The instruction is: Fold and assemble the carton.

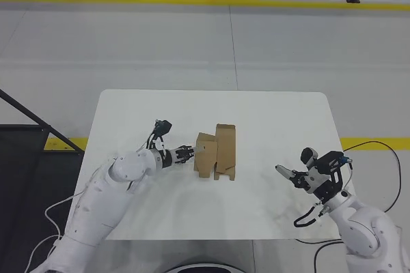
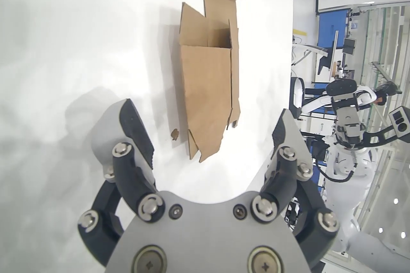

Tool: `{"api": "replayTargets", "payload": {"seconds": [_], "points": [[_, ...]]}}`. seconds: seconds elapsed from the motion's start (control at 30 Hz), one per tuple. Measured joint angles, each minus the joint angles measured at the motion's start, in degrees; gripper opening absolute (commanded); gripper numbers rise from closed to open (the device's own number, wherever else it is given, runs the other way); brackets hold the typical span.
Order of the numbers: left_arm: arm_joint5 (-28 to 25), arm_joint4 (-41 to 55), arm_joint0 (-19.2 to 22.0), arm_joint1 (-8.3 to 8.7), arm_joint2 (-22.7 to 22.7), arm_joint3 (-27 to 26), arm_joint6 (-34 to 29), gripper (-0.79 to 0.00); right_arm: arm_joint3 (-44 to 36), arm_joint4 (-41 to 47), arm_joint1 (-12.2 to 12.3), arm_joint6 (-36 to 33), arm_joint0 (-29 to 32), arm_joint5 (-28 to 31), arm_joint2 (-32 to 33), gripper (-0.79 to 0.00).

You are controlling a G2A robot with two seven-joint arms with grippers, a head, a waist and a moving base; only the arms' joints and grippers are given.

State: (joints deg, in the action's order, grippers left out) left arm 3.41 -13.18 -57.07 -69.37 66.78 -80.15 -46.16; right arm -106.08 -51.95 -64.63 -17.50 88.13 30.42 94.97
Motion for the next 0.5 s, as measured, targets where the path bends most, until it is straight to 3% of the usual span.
{"api": "replayTargets", "payload": {"seconds": [0.17, 0.3, 0.5], "points": [[0.35, 2.09, 1.51, -0.61, -1.79, 2.05, 0.73, -0.003, 0.00, 0.00, 0.00, 0.00, 0.00, 0.00, 0.00, 0.000], [1.63, 2.42, 2.10, -0.95, -3.02, 3.00, 1.49, -0.086, 0.00, 0.00, 0.00, 0.00, 0.00, 0.00, 0.00, 0.000], [3.22, 3.36, 2.95, -1.47, -4.35, 4.68, 2.96, -0.117, 0.00, 0.00, 0.00, 0.00, 0.00, 0.00, 0.00, 0.000]]}}
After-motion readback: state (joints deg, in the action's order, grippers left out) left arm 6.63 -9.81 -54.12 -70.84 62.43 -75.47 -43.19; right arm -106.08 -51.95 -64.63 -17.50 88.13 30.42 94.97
